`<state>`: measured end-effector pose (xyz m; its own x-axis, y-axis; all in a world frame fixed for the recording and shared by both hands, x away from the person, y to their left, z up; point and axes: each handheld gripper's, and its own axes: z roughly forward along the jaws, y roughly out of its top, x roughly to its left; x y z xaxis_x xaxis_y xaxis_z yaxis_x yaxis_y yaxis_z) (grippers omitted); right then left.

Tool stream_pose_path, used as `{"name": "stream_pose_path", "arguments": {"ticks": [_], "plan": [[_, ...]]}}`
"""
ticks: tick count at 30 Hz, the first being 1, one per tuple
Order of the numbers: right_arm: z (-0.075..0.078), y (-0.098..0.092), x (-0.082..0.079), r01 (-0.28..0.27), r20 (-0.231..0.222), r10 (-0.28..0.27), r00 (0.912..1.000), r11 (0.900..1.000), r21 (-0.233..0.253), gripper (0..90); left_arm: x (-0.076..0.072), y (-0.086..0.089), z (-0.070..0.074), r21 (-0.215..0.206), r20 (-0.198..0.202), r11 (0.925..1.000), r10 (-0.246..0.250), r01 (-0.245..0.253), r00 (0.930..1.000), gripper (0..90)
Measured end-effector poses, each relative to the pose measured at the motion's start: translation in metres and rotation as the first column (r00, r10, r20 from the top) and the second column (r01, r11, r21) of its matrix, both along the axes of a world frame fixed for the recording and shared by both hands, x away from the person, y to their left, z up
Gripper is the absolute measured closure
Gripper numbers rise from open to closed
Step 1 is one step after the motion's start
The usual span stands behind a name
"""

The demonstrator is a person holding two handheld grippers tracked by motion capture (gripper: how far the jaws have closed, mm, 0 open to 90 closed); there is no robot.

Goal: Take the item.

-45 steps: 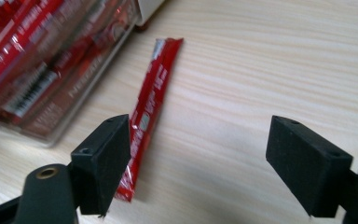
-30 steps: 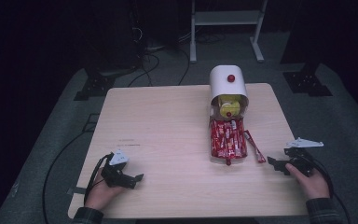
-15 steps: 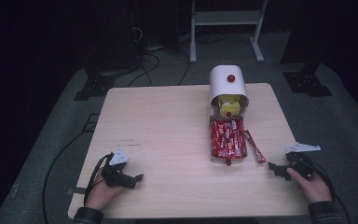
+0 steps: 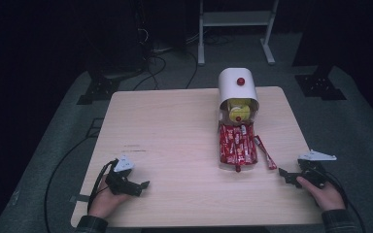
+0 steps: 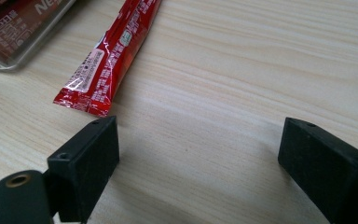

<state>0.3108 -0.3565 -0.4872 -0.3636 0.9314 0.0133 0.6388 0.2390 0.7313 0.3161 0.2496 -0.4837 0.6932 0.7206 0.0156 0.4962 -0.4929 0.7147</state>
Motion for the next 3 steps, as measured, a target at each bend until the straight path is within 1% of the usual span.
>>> {"name": "stream_pose_path", "arguments": {"ticks": [3], "plan": [[0.0,0.0,0.0,0.0,0.0,0.0,1.0,1.0,0.0,11.4,0.0,0.0,0.0,0.0,0.0,1.0,0.0,0.0,1.0,0.0]]}}
